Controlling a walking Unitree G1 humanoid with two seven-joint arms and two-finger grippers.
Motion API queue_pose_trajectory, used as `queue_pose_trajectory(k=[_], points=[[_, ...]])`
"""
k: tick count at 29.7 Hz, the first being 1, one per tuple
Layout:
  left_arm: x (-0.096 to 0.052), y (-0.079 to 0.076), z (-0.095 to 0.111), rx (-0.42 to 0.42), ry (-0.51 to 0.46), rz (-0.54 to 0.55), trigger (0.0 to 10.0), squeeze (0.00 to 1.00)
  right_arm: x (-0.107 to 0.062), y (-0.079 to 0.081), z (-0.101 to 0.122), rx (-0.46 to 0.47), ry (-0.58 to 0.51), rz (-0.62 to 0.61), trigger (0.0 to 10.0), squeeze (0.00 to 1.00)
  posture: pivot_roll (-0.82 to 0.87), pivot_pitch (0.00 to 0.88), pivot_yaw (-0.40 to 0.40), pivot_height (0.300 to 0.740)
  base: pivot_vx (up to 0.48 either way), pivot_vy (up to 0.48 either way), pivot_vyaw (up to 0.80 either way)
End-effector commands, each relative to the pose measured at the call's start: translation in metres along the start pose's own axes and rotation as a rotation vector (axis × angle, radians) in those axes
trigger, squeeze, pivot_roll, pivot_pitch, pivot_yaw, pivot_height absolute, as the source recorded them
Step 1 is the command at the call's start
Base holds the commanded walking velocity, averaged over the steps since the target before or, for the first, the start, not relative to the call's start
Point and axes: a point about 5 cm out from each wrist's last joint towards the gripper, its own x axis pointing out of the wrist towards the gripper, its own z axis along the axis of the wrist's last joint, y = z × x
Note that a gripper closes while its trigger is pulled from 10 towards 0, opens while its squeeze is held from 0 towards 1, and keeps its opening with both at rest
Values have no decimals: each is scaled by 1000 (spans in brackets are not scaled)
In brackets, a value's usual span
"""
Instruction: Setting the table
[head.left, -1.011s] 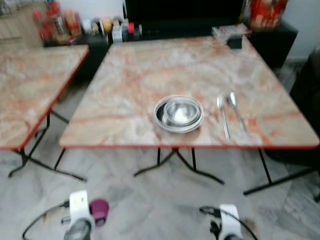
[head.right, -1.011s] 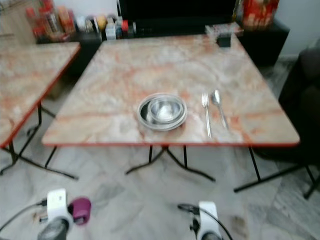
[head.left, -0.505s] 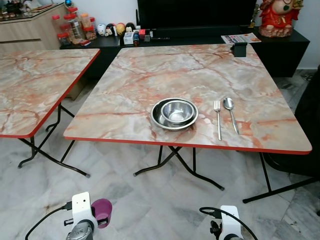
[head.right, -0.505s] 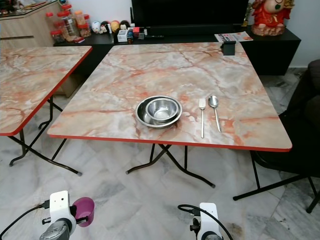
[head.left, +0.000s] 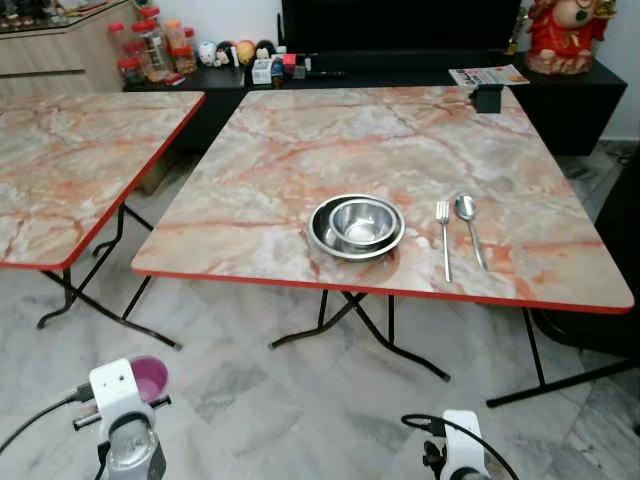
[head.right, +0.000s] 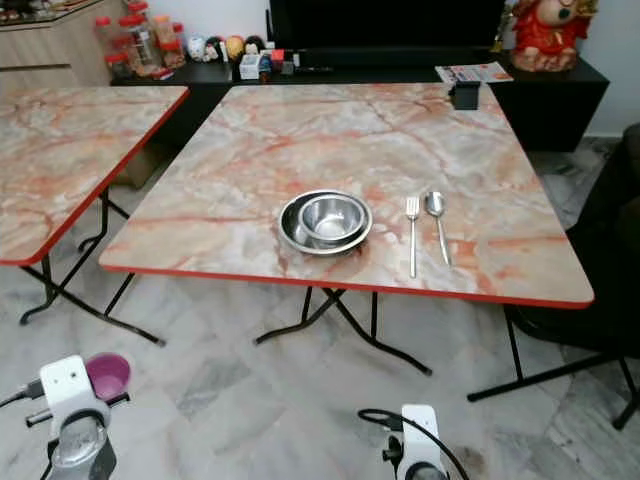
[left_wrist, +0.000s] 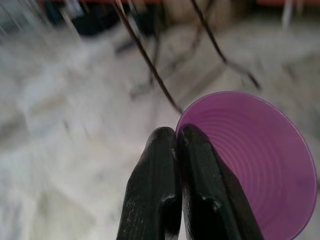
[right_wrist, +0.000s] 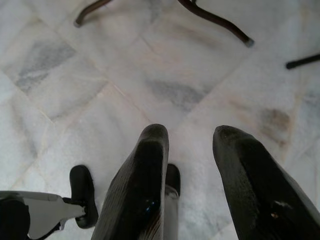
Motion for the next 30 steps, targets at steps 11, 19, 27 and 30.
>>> queue_pose_trajectory(k=[11, 19, 27, 30], points=[[23, -24, 111, -108, -447, -23, 10000, 0, 1, 2, 3, -8, 3, 12, 10000, 0, -146, 0, 45, 740, 0, 0, 0], [11, -82, 159, -333, -450, -430, 10000, 0, 1, 3, 3, 0, 0, 9, 10000, 0, -155, 0, 50, 740, 0, 0, 0], [11, -98, 170, -413, -382, -514, 10000, 0, 1, 2, 1, 7, 4, 3, 10000, 0, -173, 0, 63, 740, 94, 0, 0], [9, -101, 171, -414, -384, -541, 10000, 0, 1, 2, 0, 8, 6, 1, 10000, 0, -180, 0, 64, 740, 260, 0, 0]])
